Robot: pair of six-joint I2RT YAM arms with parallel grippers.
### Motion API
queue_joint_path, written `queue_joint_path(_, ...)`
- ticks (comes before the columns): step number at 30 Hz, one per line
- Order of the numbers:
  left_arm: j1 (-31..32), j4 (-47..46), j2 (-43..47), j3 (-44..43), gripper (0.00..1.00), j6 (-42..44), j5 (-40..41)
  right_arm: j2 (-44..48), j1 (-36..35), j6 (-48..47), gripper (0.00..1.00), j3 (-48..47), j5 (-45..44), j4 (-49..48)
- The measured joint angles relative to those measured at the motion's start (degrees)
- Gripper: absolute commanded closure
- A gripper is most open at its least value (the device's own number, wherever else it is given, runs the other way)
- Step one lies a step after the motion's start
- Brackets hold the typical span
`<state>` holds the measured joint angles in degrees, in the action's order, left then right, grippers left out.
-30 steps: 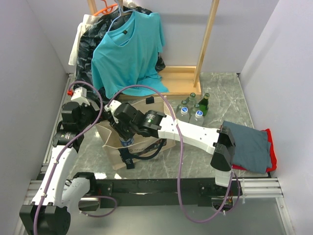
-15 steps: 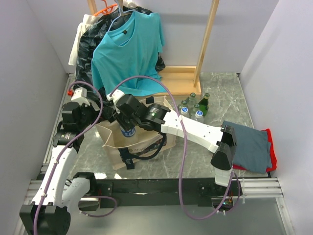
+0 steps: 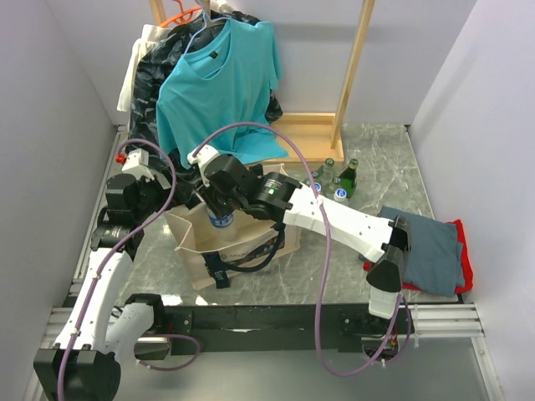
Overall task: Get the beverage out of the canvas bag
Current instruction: Take out the drink from the canvas bag.
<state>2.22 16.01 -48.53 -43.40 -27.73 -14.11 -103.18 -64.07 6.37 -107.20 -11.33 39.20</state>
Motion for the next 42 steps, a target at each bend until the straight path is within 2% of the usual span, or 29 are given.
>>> queue_joint_path(15,0.00,-0.28,0.00,0.02,0.04,-0.42,-0.61,6.03,0.11,0.70,1.00,-3.45,0.02,5.51)
queue_joint_path(42,0.00,-0.76,-0.92,0.00,0.04,-0.55,-0.68,12.52,0.22,-0.07,1.00,-6.25,-4.52,8.09)
